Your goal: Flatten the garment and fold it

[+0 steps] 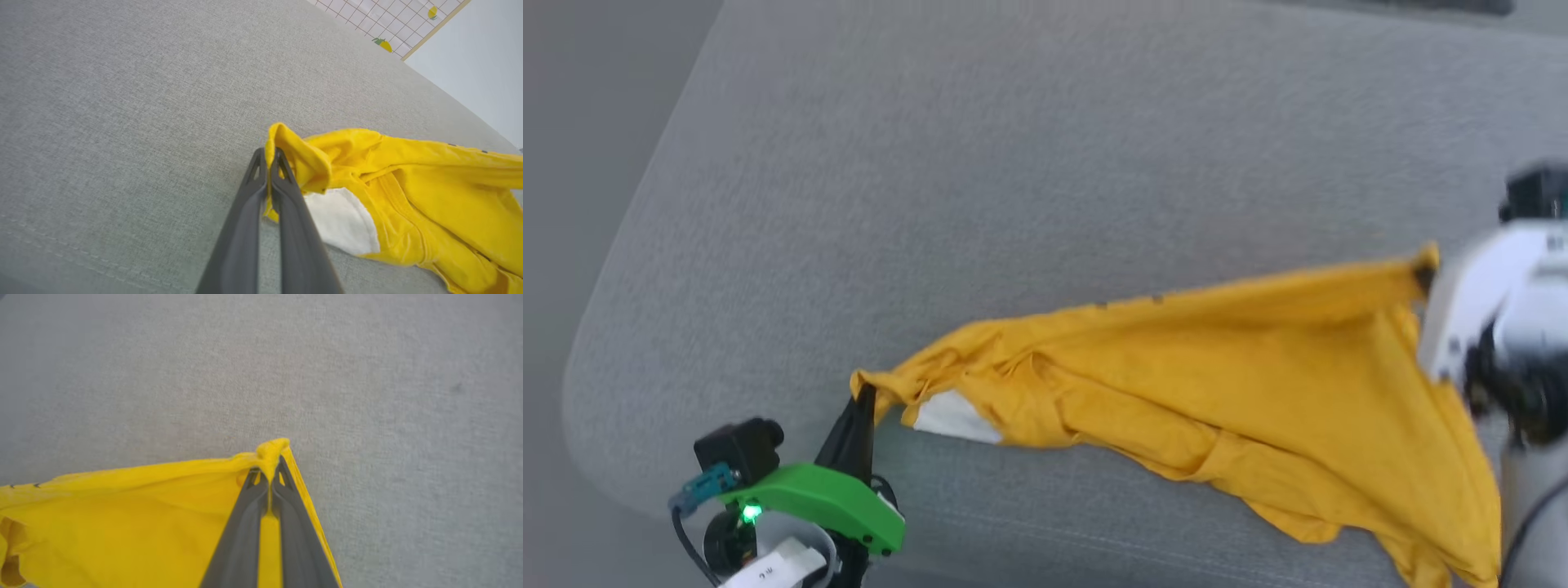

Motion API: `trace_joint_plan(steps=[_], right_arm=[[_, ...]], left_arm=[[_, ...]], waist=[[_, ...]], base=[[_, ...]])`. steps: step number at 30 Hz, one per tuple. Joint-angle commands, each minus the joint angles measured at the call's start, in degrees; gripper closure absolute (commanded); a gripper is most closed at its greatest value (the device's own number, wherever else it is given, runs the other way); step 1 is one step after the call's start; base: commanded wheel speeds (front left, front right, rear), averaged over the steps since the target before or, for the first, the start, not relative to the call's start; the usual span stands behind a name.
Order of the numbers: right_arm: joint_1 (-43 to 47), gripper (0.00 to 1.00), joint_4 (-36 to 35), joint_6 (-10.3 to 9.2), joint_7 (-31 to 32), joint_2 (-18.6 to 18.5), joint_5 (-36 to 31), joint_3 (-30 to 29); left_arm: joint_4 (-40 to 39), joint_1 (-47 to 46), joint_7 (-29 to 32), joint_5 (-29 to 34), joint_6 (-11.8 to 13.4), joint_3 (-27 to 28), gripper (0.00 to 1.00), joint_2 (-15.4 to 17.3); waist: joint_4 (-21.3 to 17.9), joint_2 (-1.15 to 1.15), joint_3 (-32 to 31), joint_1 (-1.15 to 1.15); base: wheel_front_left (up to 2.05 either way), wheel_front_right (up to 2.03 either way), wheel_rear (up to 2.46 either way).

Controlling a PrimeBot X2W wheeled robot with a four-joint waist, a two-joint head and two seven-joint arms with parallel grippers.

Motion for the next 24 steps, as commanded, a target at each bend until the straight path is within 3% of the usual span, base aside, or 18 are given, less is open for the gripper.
trace_joint_plan(steps=[1,6,12,17,24], right_arm=[[4.7,1.0,-3.0,0.2,1.4,-0.3,1.5,-0.5],[19.5,1.0,-10.9,0.2,5.3,1.3,7.4,-1.8],[26.5,1.0,-12.0,0.2,6.8,2.6,12.7,-1.3],[19.8,1.0,-9.8,0.2,8.8,2.7,14.3,-0.5],[-2.1,1.0,-4.8,0.2,14.8,2.5,9.0,-2.1]], left_arm=[[-0.4,1.2,0.2,0.1,0.7,-0.1,1.0,0.2],[-1.3,3.9,0.8,-0.4,2.0,0.0,1.0,0.3],[-1.8,5.0,1.7,-2.6,2.0,1.1,1.0,0.6],[-0.8,-1.5,4.2,-3.1,-0.7,2.0,1.0,3.4],[8.9,-25.5,12.0,-3.1,-5.3,2.8,1.0,7.8]], waist=[[-7.7,0.0,-8.5,0.0],[-9.9,0.0,-10.3,0.0],[-11.8,0.0,-10.3,0.0],[-12.4,0.0,-8.2,0.0],[-11.7,0.0,-2.5,0.0]], base=[[0.0,0.0,0.0],[0.0,0.0,0.0],[0.0,0.0,0.0],[0.0,0.0,0.0],[0.0,0.0,0.0]])
